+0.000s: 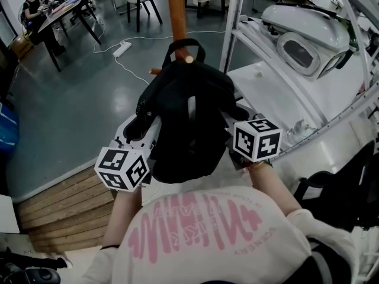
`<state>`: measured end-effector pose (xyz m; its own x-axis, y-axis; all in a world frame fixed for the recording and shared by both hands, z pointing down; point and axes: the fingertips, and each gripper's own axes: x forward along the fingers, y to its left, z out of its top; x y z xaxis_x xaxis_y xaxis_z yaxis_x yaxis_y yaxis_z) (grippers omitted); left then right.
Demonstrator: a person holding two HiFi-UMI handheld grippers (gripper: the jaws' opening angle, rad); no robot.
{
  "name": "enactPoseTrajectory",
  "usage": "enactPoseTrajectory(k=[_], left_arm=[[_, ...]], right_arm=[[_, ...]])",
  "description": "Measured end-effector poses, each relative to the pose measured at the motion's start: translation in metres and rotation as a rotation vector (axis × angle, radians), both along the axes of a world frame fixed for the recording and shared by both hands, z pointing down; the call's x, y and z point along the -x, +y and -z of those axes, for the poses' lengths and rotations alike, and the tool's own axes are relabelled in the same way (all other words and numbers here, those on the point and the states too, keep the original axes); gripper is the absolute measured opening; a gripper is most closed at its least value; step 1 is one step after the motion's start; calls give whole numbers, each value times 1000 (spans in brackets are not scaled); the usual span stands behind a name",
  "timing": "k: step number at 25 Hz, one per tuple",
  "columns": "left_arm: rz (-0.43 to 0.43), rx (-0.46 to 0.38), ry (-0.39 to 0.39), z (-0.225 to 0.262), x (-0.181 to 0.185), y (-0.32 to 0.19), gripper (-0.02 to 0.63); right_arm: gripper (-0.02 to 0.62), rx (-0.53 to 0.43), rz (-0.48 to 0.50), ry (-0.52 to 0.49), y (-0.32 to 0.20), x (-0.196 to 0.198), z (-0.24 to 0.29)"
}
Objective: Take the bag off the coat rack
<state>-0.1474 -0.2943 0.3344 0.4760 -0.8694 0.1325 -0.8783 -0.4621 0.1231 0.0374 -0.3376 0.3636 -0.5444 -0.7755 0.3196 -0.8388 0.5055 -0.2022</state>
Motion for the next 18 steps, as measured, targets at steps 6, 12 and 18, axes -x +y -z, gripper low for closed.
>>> enactPoseTrajectory(k=[6, 12, 18], left_arm=[[-6, -24, 2, 11, -3, 5, 161], [-14, -24, 0, 14, -4, 10, 161], [-20, -32, -6, 17, -8, 16, 161]], right_arm=[[57, -16, -5, -14, 8, -3, 13], [56, -14, -1, -9, 13, -3, 14], [55, -19, 1, -10, 20, -5, 16]])
